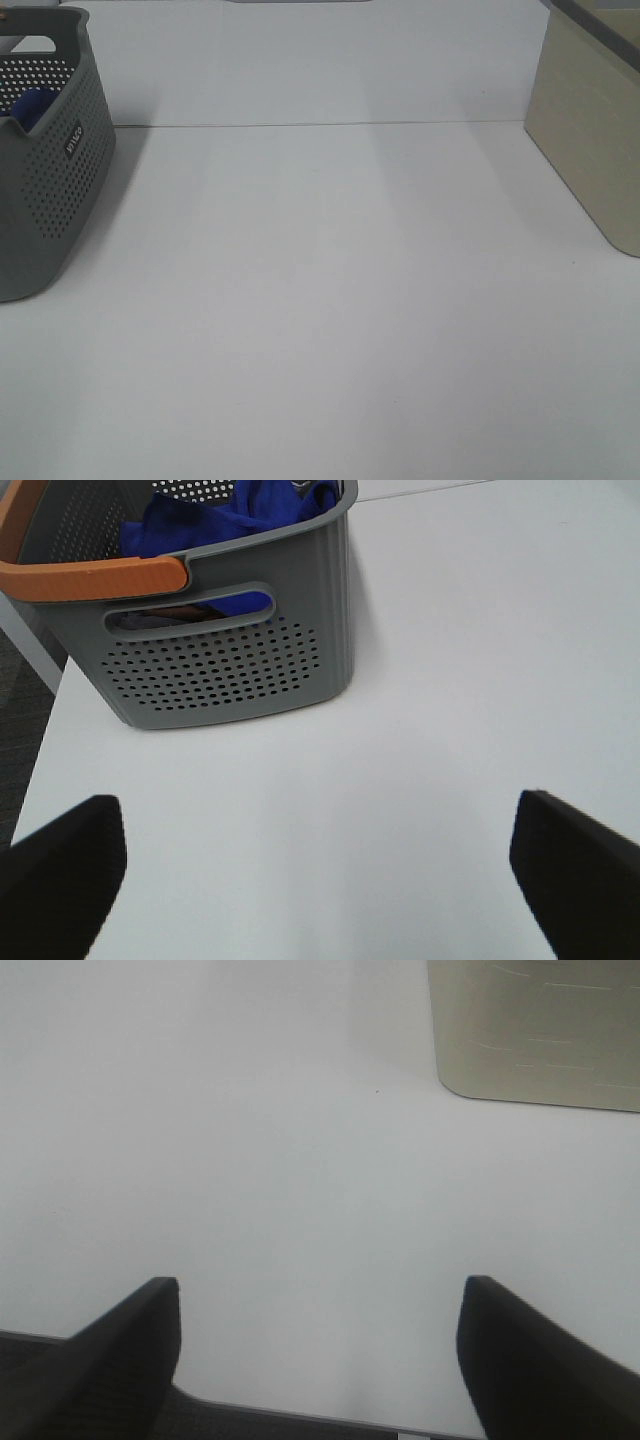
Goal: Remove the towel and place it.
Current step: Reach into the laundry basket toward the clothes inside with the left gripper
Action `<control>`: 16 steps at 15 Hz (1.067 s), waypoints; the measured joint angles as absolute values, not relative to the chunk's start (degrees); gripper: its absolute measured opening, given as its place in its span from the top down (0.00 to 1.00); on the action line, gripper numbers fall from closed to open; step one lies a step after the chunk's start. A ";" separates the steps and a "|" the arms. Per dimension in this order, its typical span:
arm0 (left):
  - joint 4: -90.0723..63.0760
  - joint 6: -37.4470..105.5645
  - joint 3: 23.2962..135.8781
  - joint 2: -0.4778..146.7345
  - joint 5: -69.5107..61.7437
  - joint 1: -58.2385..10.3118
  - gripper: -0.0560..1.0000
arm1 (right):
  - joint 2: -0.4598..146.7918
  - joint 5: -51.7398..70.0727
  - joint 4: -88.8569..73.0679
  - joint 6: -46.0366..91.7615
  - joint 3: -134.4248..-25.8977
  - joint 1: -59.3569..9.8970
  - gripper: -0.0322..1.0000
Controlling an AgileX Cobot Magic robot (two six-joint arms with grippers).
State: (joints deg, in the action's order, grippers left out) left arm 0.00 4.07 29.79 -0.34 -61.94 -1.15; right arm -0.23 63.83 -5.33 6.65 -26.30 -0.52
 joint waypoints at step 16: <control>0.00 4.07 29.79 -0.34 -61.94 -1.15 0.01 | -0.23 63.83 -5.33 6.65 -26.30 -0.52 0.24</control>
